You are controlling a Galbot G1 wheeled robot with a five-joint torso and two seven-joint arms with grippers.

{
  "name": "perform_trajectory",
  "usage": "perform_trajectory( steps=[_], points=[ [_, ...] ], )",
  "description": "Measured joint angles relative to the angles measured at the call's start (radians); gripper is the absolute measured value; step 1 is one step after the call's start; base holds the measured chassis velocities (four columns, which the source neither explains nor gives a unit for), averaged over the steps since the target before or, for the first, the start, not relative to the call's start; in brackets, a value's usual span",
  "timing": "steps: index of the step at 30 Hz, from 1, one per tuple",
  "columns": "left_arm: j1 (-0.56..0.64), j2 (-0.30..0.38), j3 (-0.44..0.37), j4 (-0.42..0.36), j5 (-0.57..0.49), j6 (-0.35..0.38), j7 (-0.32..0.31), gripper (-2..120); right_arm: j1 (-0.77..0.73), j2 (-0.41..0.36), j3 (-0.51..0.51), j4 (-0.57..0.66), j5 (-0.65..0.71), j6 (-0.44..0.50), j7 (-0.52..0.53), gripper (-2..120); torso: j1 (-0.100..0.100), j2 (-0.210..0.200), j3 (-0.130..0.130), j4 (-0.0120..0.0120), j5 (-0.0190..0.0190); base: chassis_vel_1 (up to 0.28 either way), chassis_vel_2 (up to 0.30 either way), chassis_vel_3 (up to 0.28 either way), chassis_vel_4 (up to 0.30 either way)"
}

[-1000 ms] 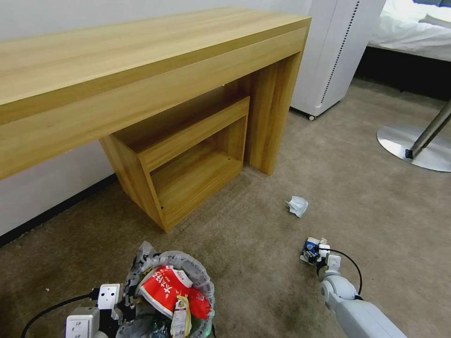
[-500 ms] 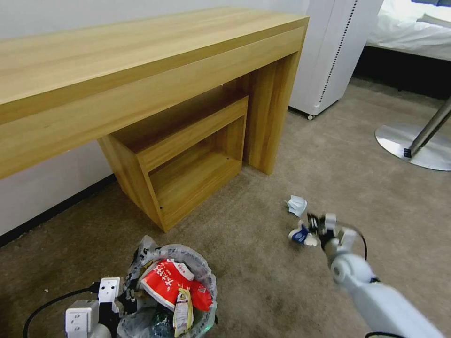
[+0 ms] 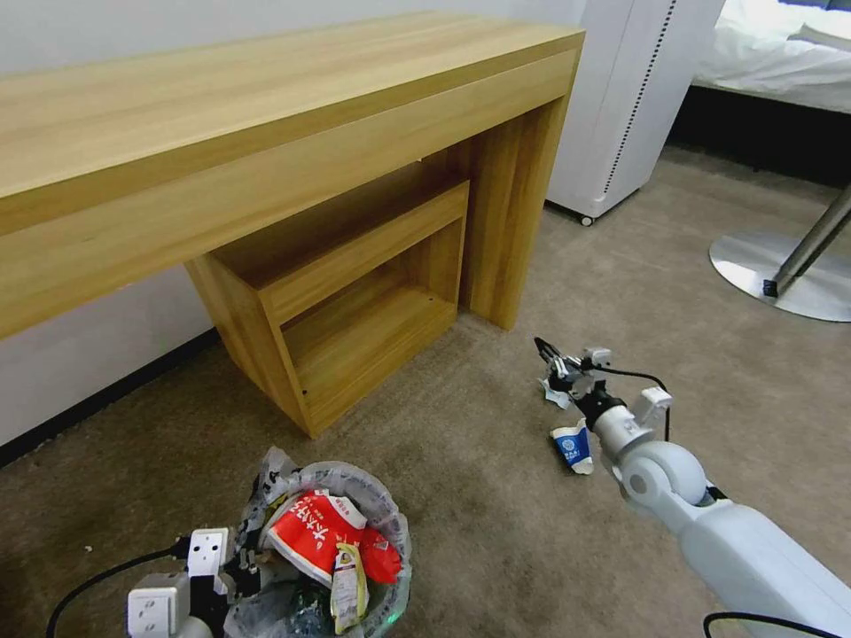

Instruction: Pick up the trash bin and place the garbage on the floor into it.

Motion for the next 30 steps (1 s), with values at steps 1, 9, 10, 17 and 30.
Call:
perform_trajectory(
  steps=[1,9,10,17,30],
  points=[
    [-0.002,0.002,0.000,-0.001,-0.002,0.000,0.000,0,-0.007,-0.001,0.007,-0.009,-0.015,-0.019,0.017,0,0.000,0.000,0.000,0.0000,0.0000,0.000,0.000,0.000,0.000],
    [-0.004,0.018,-0.008,-0.005,-0.016,-0.003,-0.002,0,-0.044,0.014,0.046,-0.111,-0.079,-0.133,0.104,25,0.000,0.000,0.000,-0.0003,0.0000,0.000,0.000,0.000,0.000],
    [-0.001,0.016,-0.004,-0.002,-0.005,-0.004,-0.001,0,-0.046,0.015,0.049,-0.127,-0.087,-0.138,0.106,32,0.000,0.000,0.000,-0.0004,0.0000,0.000,0.000,0.000,0.000],
    [-0.004,0.009,0.012,0.004,0.004,-0.004,0.005,0,-0.044,0.020,0.051,-0.170,-0.102,-0.144,0.113,50,0.000,0.000,0.000,-0.0001,-0.0002,0.000,0.000,0.000,0.000],
    [-0.003,0.020,0.019,0.015,0.011,-0.004,0.007,0,-0.028,0.087,0.018,-0.324,-0.169,-0.139,0.156,99,0.000,0.000,0.000,0.0000,-0.0001,0.000,0.000,0.000,0.000]
  ],
)
